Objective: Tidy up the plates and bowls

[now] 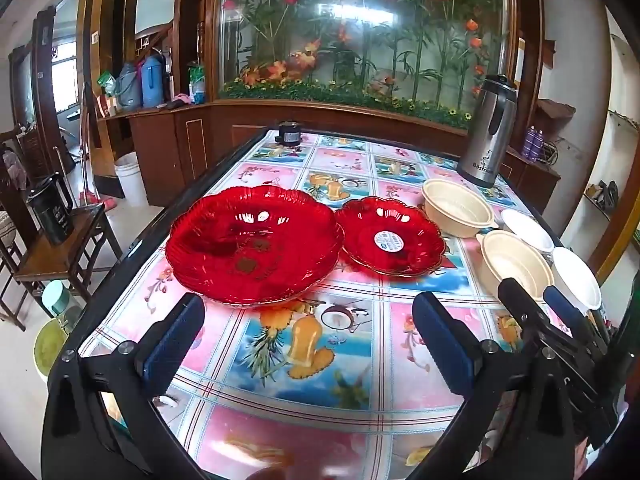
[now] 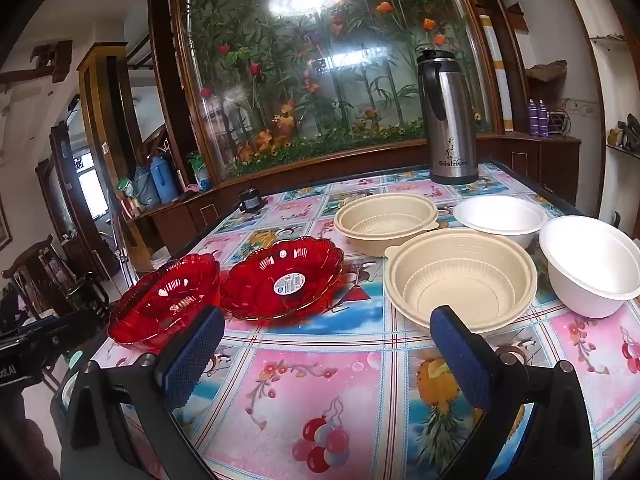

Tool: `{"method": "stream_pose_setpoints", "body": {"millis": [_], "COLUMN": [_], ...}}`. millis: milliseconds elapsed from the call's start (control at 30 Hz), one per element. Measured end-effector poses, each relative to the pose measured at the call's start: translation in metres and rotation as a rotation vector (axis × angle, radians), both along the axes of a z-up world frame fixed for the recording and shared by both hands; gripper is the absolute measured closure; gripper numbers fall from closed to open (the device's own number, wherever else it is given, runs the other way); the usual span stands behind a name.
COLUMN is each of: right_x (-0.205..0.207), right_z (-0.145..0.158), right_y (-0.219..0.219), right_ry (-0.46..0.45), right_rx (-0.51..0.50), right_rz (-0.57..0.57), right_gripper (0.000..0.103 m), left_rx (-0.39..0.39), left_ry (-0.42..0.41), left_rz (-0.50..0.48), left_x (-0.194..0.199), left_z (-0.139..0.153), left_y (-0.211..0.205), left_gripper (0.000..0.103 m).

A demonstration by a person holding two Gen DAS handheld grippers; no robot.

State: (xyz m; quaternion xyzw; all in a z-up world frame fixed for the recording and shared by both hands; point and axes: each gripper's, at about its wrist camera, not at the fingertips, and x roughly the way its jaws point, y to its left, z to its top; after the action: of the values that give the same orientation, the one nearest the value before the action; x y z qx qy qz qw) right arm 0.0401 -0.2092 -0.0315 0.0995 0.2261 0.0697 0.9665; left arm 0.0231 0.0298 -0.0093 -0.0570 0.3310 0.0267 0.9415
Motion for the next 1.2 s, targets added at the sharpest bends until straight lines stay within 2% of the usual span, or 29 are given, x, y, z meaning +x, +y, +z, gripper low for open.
{"method": "stream_pose_setpoints", "body": {"millis": [100,133,267,600,1200], "right_x": [-0.004,0.003,0.008,0.007,0.001], "right_z": [0.0,0.0,-0.001,-0.007,-0.001], "right_y": [0.0,0.008,0.014,0.003,0.009], "right_ry": [-0.008,0.03,0.043,0.051,0.011], "right_rx": [-0.009,-0.038,-0.053,-0.007,-0.026], "right_rz": [0.008,0.02,0.026,0.031,0.034], "right_gripper": [0.0,0.0,0.0,0.0,0.0], "left_rx": [0.002,0.001,0.0,0.003,-0.003], "left_ry": [-0.021,-0.019,-0.02,-0.008,0.005], "left_rz": [0.003,0.001,0.006,0.002,0.011], "left_x": [-0.004,-0.002,0.001,0.006,0.007], "left_z": [0.0,-0.001,-0.004,-0.008,-0.013], "left_y": [0.001,0.002,0.004,0.005,0.006], "left_gripper": [0.0,0.0,0.0,0.0,0.0]}}
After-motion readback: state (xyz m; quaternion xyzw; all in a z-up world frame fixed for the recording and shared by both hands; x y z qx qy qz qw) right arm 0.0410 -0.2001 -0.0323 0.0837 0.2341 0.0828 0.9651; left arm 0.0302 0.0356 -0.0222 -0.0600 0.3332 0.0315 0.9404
